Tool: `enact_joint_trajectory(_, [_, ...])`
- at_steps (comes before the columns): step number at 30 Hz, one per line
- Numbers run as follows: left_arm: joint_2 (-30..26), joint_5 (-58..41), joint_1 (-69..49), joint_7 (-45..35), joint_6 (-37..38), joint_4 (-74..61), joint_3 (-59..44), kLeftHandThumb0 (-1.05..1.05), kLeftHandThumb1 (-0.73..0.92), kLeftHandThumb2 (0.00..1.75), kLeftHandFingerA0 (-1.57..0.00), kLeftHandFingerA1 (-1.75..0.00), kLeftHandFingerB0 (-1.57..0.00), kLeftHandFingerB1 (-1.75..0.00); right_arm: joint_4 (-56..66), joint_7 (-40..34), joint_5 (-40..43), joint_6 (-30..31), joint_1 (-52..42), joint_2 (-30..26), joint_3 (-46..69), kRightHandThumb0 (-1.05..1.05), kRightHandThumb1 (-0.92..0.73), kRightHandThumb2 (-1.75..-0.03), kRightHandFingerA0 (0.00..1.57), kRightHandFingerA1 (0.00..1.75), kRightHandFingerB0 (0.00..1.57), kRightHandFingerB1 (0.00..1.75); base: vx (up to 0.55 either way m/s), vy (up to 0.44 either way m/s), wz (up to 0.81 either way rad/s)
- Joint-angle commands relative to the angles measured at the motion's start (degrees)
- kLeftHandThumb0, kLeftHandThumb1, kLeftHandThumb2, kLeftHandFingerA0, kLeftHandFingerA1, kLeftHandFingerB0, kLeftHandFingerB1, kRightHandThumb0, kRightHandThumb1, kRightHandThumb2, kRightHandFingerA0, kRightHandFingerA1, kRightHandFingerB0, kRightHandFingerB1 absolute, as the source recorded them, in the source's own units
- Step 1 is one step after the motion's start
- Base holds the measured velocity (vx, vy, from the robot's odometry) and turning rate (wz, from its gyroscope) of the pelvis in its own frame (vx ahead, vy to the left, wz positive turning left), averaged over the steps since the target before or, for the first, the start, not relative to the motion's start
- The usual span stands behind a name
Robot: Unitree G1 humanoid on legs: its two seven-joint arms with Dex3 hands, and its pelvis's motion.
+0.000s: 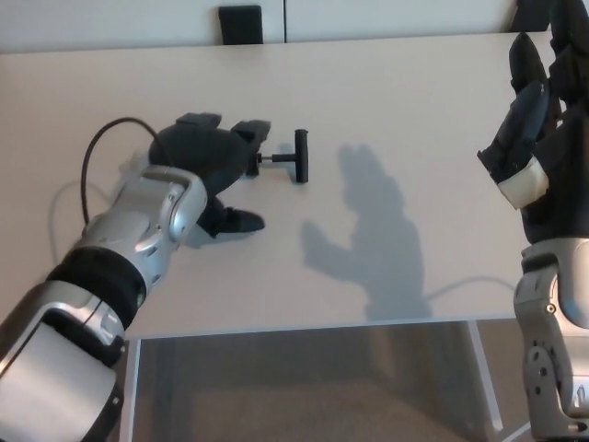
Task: The robot walks towards a desk on which an air pump is kept in the middle. It lifts it up and holds it with its left hand and uses its right hand to compress it by pushing its handle inwards.
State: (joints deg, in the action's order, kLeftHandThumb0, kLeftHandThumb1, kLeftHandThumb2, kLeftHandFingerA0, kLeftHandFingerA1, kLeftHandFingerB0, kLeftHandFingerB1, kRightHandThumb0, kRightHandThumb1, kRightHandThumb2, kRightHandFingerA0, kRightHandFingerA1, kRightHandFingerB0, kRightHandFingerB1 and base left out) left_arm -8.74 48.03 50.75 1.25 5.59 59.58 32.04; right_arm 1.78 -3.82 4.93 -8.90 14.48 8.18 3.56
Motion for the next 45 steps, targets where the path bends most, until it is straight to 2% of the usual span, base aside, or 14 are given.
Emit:
enact_joint_trajectory(1, [-4.75,-3.89,-0.27,-13.47,0.04,-16.9,-1.44,-1.04,0.67,1.06,0.0,0.0,0.0,0.0,1.92,0.67,0.25,1.85,-1.84,-1.05,-0.33,-0.89,-0.77,-1.08,0.04,0.15,0.04,0.1,0.0,0.0,0.0])
enact_joint_trajectory(10, [-13.35,-7.76,-1.72,-18.55,0.75,-41.0,-8.79,-1.05,0.78,1.15,0.0,-0.02,0.0,0.0,3.26,1.31,0.11,1.34,-2.84,-1.45,-0.88,-0.92,-0.78,-1.08,0.06,0.11,0.06,0.1,0.0,0.0,0.0])
enact_joint_trajectory(13, [-18.03,-11.98,-2.47,-21.17,0.6,-51.87,-15.3,-0.98,0.78,0.64,0.0,0.0,0.0,0.0,5.58,1.95,0.29,1.29,-4.11,-1.96,-1.07,-0.9,-0.76,-1.08,0.07,0.14,0.07,0.12,0.0,0.0,0.0])
enact_joint_trajectory(17, [-22.13,-17.75,-9.52,-21.23,2.72,-66.51,-23.53,-0.95,0.6,1.02,0.0,-0.02,0.0,-0.07,10.6,3.96,0.32,0.64,-8.59,-3.42,-1.92,-0.88,-0.74,-1.07,0.08,0.2,0.07,0.14,0.0,0.0,0.0])
enact_joint_trajectory(23, [-22.46,-30.86,-35.11,-22.33,5.81,-95.62,-39.73,-0.39,0.24,0.89,0.0,-0.51,0.0,-0.51,26.41,11.04,2.09,-3.92,-25.98,-8.97,-3.52,-0.89,-0.64,-1.08,0.04,0.32,0.0,0.26,0.0,0.0,0.0])
enact_joint_trajectory(24, [-21.41,-34.74,-40.5,-22.19,7.08,-98.37,-41.29,-0.57,0.54,0.57,-0.2,-0.32,-0.19,-0.28,28.62,12.3,3.16,-5.61,-29.21,-9.82,-3.27,-0.85,-0.83,-0.67,0.11,0.25,0.08,0.22,0.0,0.0,0.0])
enact_joint_trajectory(26, [-20.21,-39.52,-46.8,-22.04,8.43,-101.6,-43.12,-0.57,0.54,0.57,-0.2,-0.32,-0.19,-0.28,31.23,13.76,4.44,-7.6,-32.91,-10.83,-2.98,-0.85,-0.83,-0.67,0.11,0.25,0.08,0.22,0.0,0.0,0.0])
enact_joint_trajectory(27, [-18.85,-45.1,-55.83,-21.82,11.26,-104.61,-44.73,-0.58,0.53,0.56,-0.31,-0.35,-0.28,-0.3,33.79,15.79,5.65,-10.66,-37.94,-12.29,-2.3,-0.91,-0.71,-1.06,0.09,0.23,0.09,0.16,0.0,0.0,0.0])
enact_joint_trajectory(34, [-19.83,-65.99,-89.87,-23.64,26.72,-107.63,-44.43,-0.63,0.6,0.59,-0.34,-0.34,-0.35,-0.32,40.63,19.87,9.75,-20.62,-54.21,-14.8,-0.07,-0.91,-0.7,-1.07,0.06,0.32,0.11,0.2,0.0,0.0,0.0])
enact_joint_trajectory(36, [-21.58,-84.32,-97.49,-39.46,24.16,-104.49,-43.79,-0.85,0.68,1.07,-0.25,-0.48,-0.39,-0.51,39.52,21.67,13.12,-26.59,-57.56,-15.05,-0.38,-0.85,-0.73,-1.11,0.0,0.36,0.09,0.21,0.0,0.0,0.0])
enact_joint_trajectory(39, [-21.88,-94.08,-101.02,-49.08,23.3,-102.06,-43.36,-0.85,0.68,1.07,-0.25,-0.48,-0.39,-0.51,38.82,22.86,15.08,-30.17,-59.8,-15.42,-0.42,-0.85,-0.73,-1.11,0.0,0.36,0.09,0.21,0.0,0.0,0.0])
enact_joint_trajectory(42, [-18.73,-99.65,-101.71,-58.06,17.89,-99.33,-45.98,-0.85,0.83,0.66,-0.35,-0.39,-0.38,-0.34,38.32,24.14,16.59,-32.88,-61.81,-16.07,-0.5,-0.84,-0.71,-1.1,0.0,0.34,0.1,0.22,0.0,0.0,0.0])
enact_joint_trajectory(43, [-17.46,-101.51,-101.64,-62.43,15.53,-97.62,-47.72,-0.9,0.74,1.14,-0.26,-0.5,-0.37,-0.5,37.32,24.06,16.08,-34.79,-62.85,-16.2,-1.05,-0.84,-0.68,-1.08,0.02,0.38,0.09,0.24,0.0,0.0,0.0])
enact_joint_trajectory(45, [-15.86,-104.42,-101.94,-69.43,10.83,-95.01,-51.09,-0.9,0.73,1.14,-0.26,-0.5,-0.36,-0.49,35.58,23.73,14.78,-37.8,-65.16,-16.42,-1.87,-0.85,-0.69,-1.09,0.02,0.37,0.1,0.24,0.0,0.0,0.0])
